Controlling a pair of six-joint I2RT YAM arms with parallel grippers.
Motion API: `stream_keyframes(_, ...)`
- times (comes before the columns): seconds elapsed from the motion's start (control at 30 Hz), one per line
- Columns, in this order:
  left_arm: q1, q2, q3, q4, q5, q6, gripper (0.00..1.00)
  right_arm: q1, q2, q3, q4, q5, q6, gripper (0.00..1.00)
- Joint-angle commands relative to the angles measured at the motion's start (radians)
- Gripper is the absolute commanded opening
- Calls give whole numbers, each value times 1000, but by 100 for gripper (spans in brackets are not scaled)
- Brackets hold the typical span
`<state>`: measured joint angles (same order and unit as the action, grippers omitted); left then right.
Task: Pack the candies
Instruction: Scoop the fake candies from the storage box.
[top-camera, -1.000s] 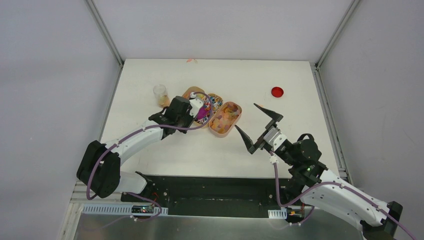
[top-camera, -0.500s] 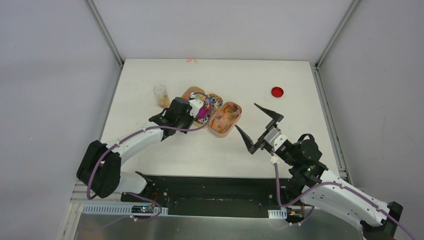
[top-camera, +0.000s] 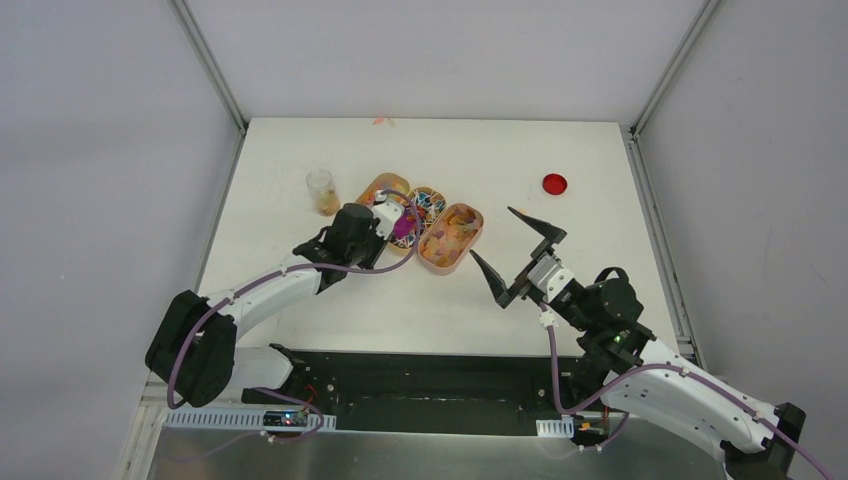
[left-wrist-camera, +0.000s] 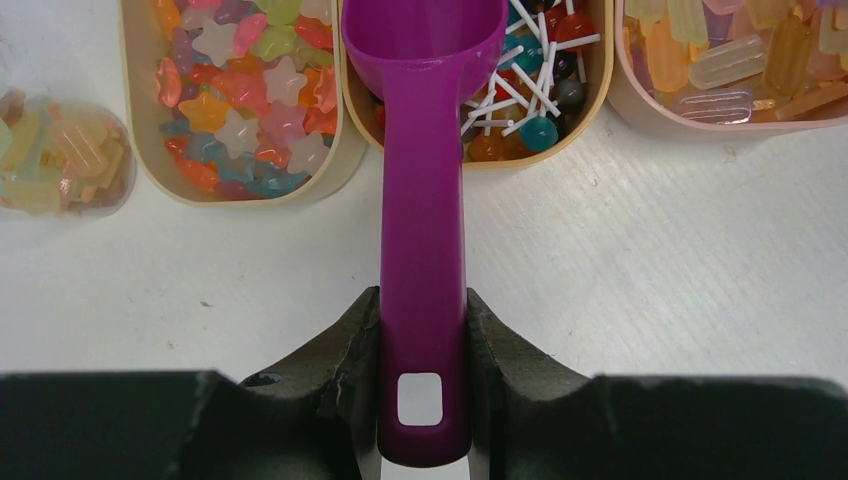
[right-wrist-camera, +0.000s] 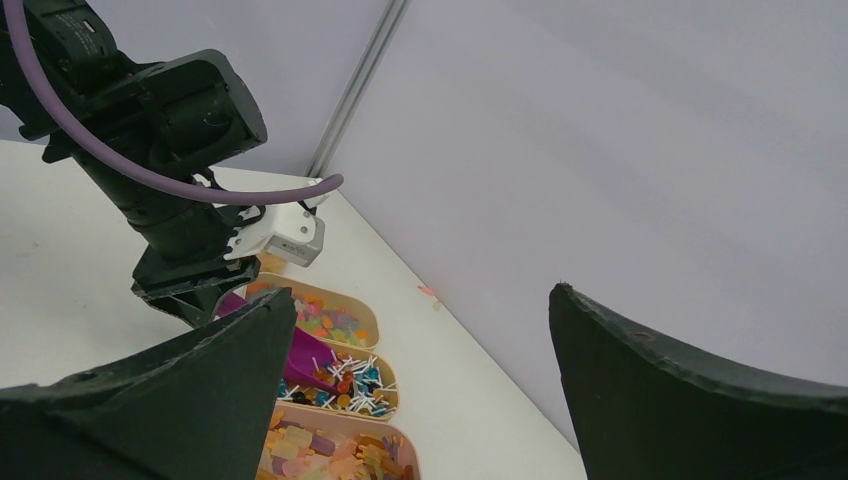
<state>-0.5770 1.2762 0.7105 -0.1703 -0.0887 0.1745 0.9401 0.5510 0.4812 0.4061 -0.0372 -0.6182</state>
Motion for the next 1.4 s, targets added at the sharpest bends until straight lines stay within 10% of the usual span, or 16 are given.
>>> stream_keyframes(0.0,-7,-37,-10,100,-11,-12,0,-2,-4,17,40,11,18,99)
stream_keyframes(1.37,-20,-136,-128,277,-43,-10,0,-2,8,22,27,11,24,99)
